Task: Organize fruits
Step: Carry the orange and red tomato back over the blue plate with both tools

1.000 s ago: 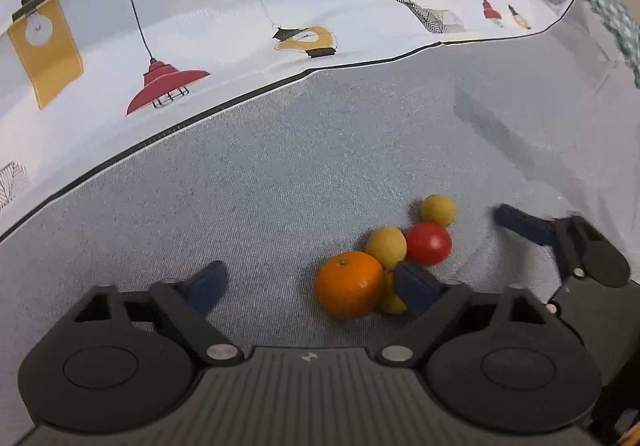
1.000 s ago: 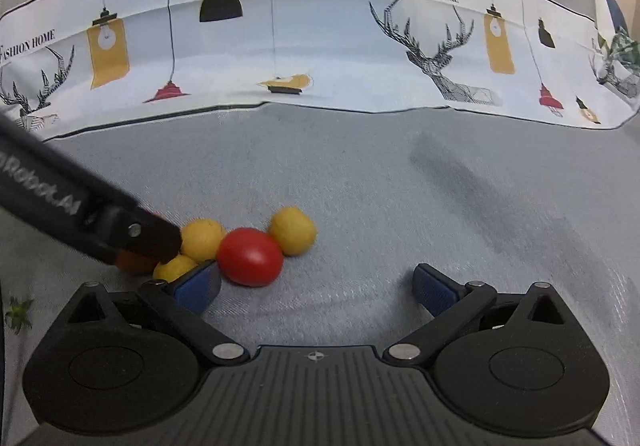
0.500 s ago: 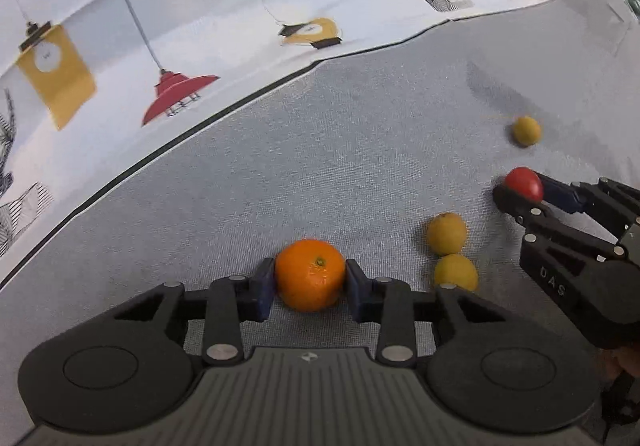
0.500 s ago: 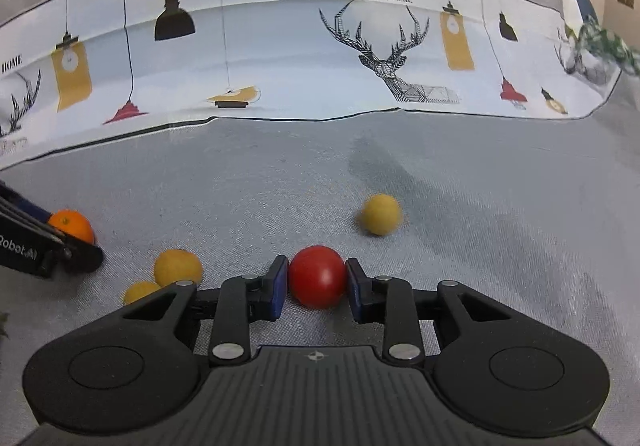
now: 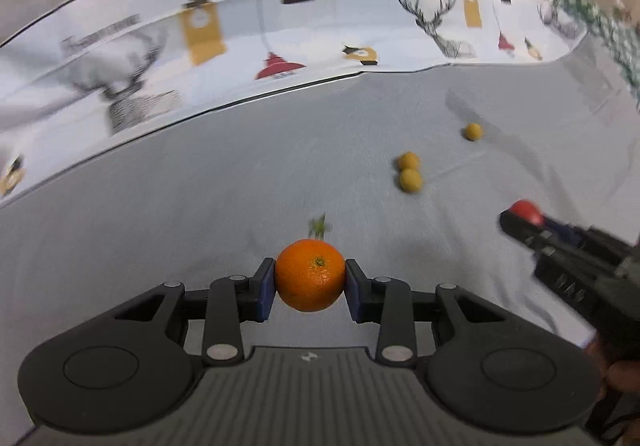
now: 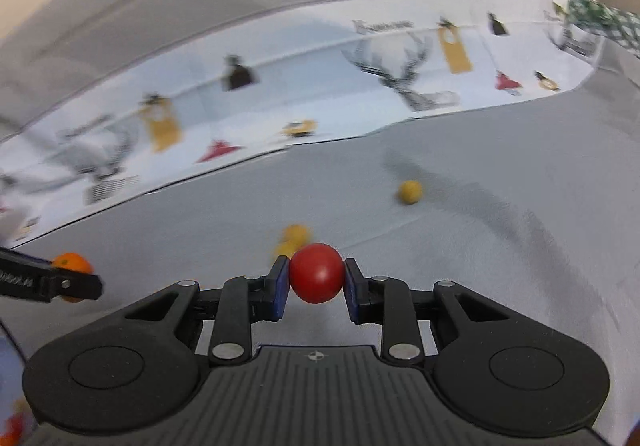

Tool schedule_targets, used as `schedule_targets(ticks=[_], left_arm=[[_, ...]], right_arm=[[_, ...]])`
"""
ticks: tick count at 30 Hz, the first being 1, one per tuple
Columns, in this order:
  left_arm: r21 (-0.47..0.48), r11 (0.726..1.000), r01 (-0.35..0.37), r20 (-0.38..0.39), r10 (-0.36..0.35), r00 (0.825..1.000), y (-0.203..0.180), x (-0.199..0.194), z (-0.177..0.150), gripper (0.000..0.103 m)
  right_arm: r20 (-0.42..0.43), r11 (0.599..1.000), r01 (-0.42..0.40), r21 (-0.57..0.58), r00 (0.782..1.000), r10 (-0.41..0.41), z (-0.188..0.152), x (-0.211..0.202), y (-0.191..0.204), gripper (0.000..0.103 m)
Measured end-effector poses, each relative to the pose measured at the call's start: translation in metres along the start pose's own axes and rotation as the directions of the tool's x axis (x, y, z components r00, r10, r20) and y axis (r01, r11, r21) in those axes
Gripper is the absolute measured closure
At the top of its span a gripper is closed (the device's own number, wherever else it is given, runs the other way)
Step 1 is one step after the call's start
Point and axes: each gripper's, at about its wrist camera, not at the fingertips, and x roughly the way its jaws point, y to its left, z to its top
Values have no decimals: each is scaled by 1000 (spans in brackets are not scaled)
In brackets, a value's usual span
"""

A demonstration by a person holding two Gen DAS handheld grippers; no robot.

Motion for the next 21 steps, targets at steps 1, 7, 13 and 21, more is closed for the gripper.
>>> schedule_targets(ticks=[1, 7, 13, 21], left_arm=[[-10, 1000, -1, 2, 1, 1000, 3, -15, -8, 63], [-82, 992, -93, 31, 95, 995, 29, -105, -65, 63], [-148, 971, -190, 39, 198, 979, 60, -168, -122, 63], [-234, 947, -221, 36, 236, 971, 97, -217, -181, 63]], right_arm=[[-3, 1000, -24, -11, 1000, 24, -2, -13, 10, 74], [-27, 978, -174, -117, 985, 172, -10, -80, 74, 74], [-69, 936, -292, -198, 956, 284, -22, -132, 131, 74], [-125, 880, -368, -300, 930, 347, -49, -186, 189, 73]])
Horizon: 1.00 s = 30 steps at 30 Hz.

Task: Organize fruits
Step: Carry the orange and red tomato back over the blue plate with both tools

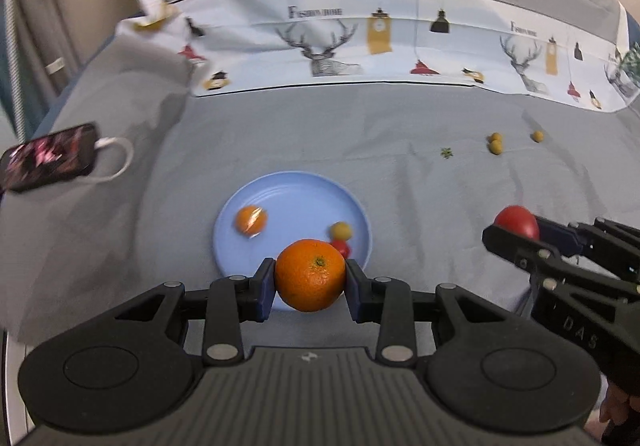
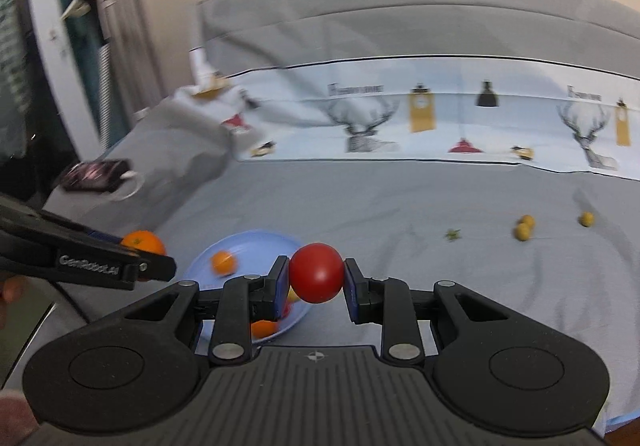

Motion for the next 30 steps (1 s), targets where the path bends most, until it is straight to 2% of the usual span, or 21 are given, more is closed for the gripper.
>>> schedule_targets(ticks=[6, 13, 30], left_arm=[[-63, 998, 2, 26, 0, 1000, 23, -16, -22, 63], [-106, 994, 2, 54, 4, 999, 43, -25, -29, 63], [-129, 992, 10, 39, -5, 999, 56, -16, -25, 63]], right_arm=[[-35, 996, -18, -87, 999, 15, -3, -3, 36, 73], [-54, 991, -17, -136, 998, 10, 0, -2, 59, 73], [-90, 986, -23, -166, 996, 8, 3, 15, 70, 73]])
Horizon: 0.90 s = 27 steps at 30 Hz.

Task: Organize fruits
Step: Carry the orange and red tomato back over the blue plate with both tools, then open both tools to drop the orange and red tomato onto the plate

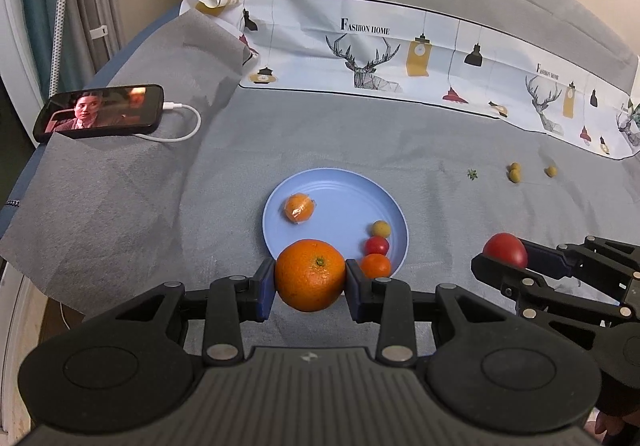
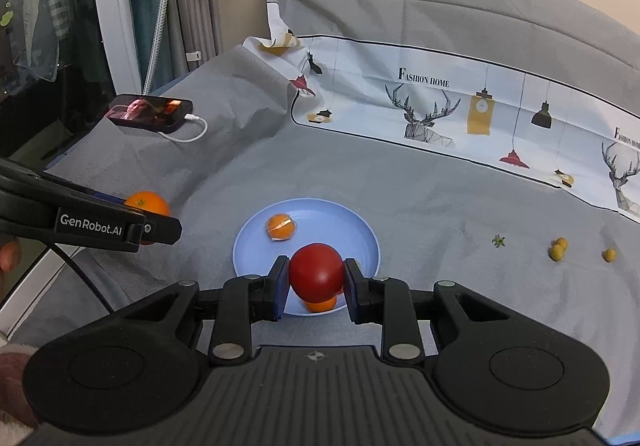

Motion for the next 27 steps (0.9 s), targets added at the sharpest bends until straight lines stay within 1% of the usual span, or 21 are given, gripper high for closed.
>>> schedule_targets(ticks=[13, 21, 27], left_arm=[[9, 1000, -8, -12, 8, 1000, -3, 17, 14, 63], [25, 999, -21, -12, 22, 1000, -4, 38, 31, 63], [35, 999, -26, -34, 27, 999, -7, 63, 45, 63]], right_arm=[[-26, 1000, -8, 21, 1000, 8, 0, 15, -7, 73], [-47, 999, -18, 38, 999, 20, 6, 36, -11, 73], [-67, 999, -13, 42, 998, 16, 13, 62, -18, 73]])
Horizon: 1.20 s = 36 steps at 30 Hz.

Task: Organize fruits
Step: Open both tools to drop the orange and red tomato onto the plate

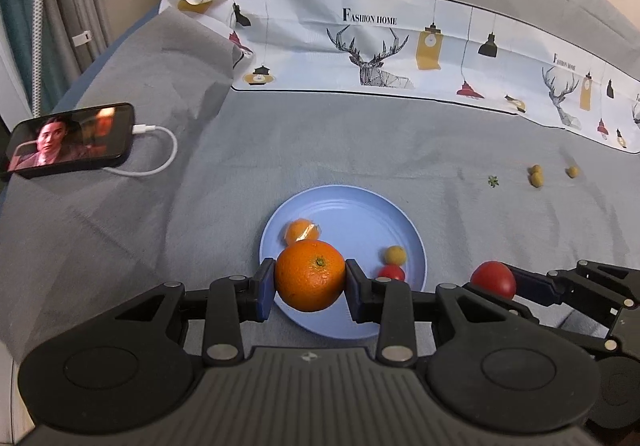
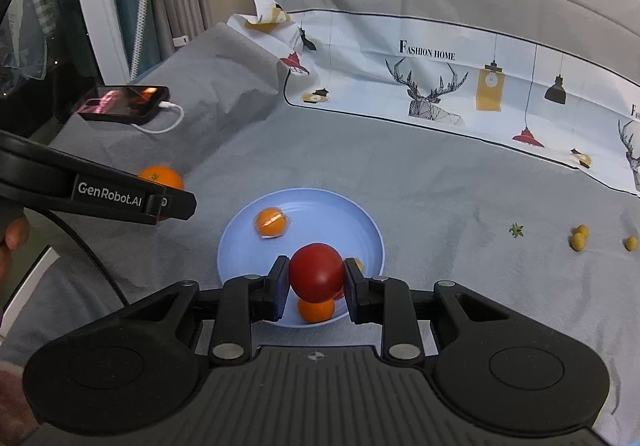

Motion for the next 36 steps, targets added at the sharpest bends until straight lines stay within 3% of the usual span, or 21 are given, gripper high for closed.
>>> schedule_targets(ticks=[11, 20, 31, 33, 34, 35, 36], left_arm=[[24, 1000, -14, -57, 15, 998, -3, 60, 22, 63], [54, 997, -47, -99, 52, 994, 0, 104, 29, 63], [54, 996, -71, -124, 77, 989, 5, 127, 34, 63], [40, 998, -46, -118, 50, 992, 7, 129, 35, 57], [32, 999, -27, -108, 30, 994, 9, 129, 35, 32], [22, 1000, -11, -95, 13, 995, 11, 127, 36, 6], [9, 1000, -1, -70, 1, 998, 12, 123, 37, 0]], right_arm=[[-37, 1000, -4, 20, 999, 5, 10, 49, -16, 73], [-67, 999, -11, -34, 998, 9, 10, 85, -14, 73], [-91, 999, -16, -39, 996, 13, 12, 111, -17, 73], [-93, 999, -22, -41, 995, 19, 12, 114, -17, 72], [-97, 999, -30, -41, 995, 26, 11, 116, -17, 72], [-101, 999, -36, -39, 994, 32, 12, 118, -18, 65], [-108, 999, -37, -36, 994, 33, 12, 118, -18, 47]])
